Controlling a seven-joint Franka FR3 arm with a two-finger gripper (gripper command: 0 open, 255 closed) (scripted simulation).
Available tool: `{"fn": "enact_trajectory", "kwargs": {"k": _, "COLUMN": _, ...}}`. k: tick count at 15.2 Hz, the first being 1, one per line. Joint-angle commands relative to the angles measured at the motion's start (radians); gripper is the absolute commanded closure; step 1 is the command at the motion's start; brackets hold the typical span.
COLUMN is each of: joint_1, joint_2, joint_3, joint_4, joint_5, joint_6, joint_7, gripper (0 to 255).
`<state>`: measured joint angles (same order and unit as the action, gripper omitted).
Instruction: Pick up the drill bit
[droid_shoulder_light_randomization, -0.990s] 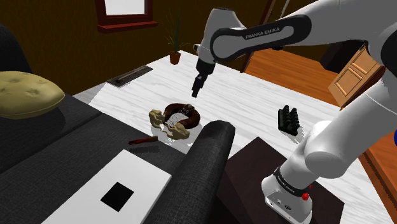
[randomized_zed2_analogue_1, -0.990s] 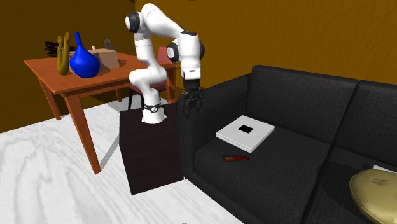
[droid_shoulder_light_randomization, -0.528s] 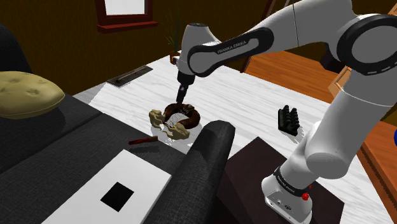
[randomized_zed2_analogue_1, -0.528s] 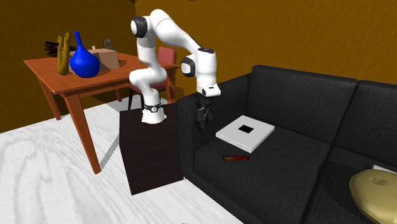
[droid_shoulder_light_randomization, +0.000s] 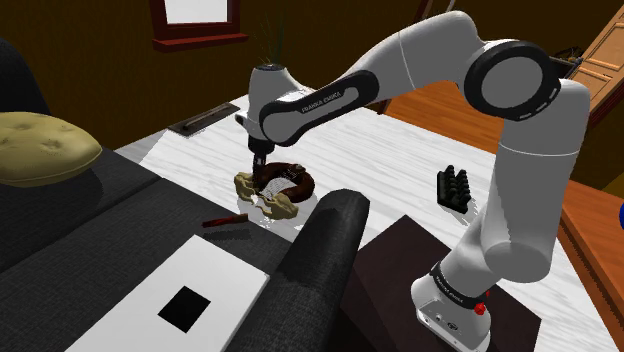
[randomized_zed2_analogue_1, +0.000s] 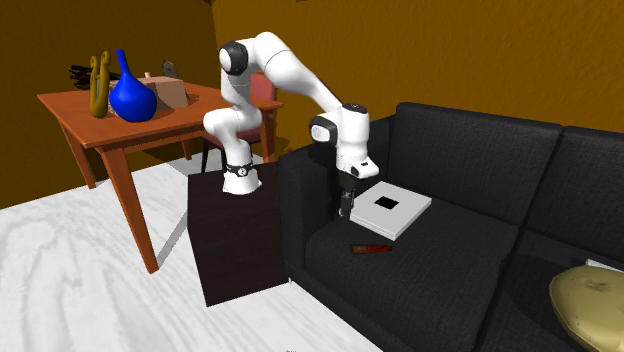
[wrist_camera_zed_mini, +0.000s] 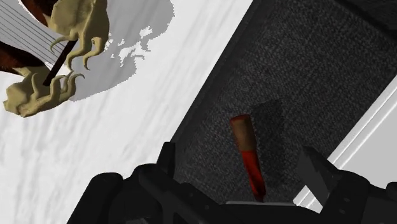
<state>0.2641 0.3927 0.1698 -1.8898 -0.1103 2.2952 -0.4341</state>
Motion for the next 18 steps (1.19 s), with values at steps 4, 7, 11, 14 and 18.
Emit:
{"fn": "enact_trajectory", "kwargs": {"k": 4, "joint_1": 0.045, "joint_2": 0.173, "joint_3": 0.014, "joint_4": 0.134, "joint_5": -0.052, "joint_6": 0.013, "joint_7": -0.048, "gripper": 0}}
{"fn": "enact_trajectory", "kwargs": {"k": 7, "joint_1": 0.077, "joint_2": 0.274, "joint_3": 0.021, "joint_4": 0.223, "joint_5": -0.082, "joint_6": 0.010, "joint_7": -0.078, "gripper": 0}}
{"fn": "enact_trajectory", "kwargs": {"k": 11, "joint_1": 0.123, "joint_2": 0.409, "joint_3": 0.028, "joint_4": 0.350, "joint_5": -0.118, "joint_6": -0.003, "joint_7": -0.121, "gripper": 0}}
{"fn": "enact_trajectory", "kwargs": {"k": 14, "joint_1": 0.137, "joint_2": 0.461, "joint_3": 0.026, "joint_4": 0.388, "joint_5": -0.129, "joint_6": 0.006, "joint_7": -0.131, "gripper": 0}}
{"fn": "enact_trajectory", "kwargs": {"k": 18, "joint_1": 0.142, "joint_2": 0.502, "joint_3": 0.020, "joint_4": 0.402, "joint_5": -0.135, "joint_6": 0.033, "joint_7": -0.127, "gripper": 0}}
